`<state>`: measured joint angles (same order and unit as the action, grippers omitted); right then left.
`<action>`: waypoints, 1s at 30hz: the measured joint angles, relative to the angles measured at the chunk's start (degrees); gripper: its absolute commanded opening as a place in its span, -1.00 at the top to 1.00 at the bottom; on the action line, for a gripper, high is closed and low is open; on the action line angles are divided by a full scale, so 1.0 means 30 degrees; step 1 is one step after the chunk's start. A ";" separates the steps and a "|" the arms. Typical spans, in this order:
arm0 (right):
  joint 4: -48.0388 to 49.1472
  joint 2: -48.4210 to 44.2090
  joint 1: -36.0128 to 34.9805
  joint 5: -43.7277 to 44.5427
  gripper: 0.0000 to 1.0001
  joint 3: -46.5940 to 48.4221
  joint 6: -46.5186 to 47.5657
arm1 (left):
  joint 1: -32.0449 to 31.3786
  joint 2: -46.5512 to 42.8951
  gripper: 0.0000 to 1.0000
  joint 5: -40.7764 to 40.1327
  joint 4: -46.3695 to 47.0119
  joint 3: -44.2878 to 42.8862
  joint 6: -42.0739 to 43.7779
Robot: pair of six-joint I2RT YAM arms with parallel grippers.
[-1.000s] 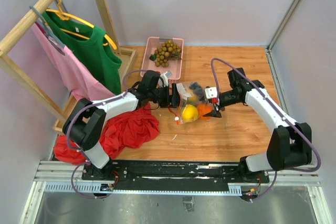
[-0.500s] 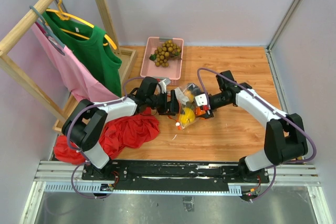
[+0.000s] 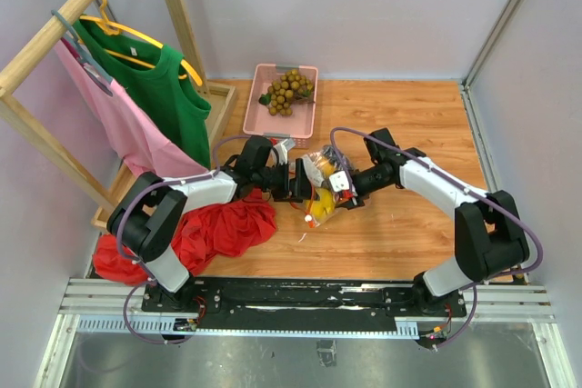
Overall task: Open the zip-top bag and remove the fake food
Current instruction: Pick up the fake fruit from the zipper food storage bag.
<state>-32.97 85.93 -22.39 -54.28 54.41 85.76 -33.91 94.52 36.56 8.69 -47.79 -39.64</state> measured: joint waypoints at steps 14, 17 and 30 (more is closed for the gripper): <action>0.0466 0.0772 -0.0284 0.0109 0.31 0.0000 -0.1137 | -0.0991 -0.0248 -0.80 -0.1333 0.1042 0.1209 0.2259; 0.0619 0.0882 -0.0568 0.0117 0.46 0.0000 -0.1457 | -0.1020 -0.0248 -0.80 -0.1596 0.1559 0.1348 0.2572; 0.0976 0.1741 -0.1078 0.0087 0.85 0.0423 -0.3512 | -0.1712 -0.0255 -0.81 -0.3504 0.2754 0.2084 0.3774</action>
<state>-30.04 91.15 -25.63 -54.02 55.68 75.22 -39.05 93.76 26.04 16.95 -41.54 -28.32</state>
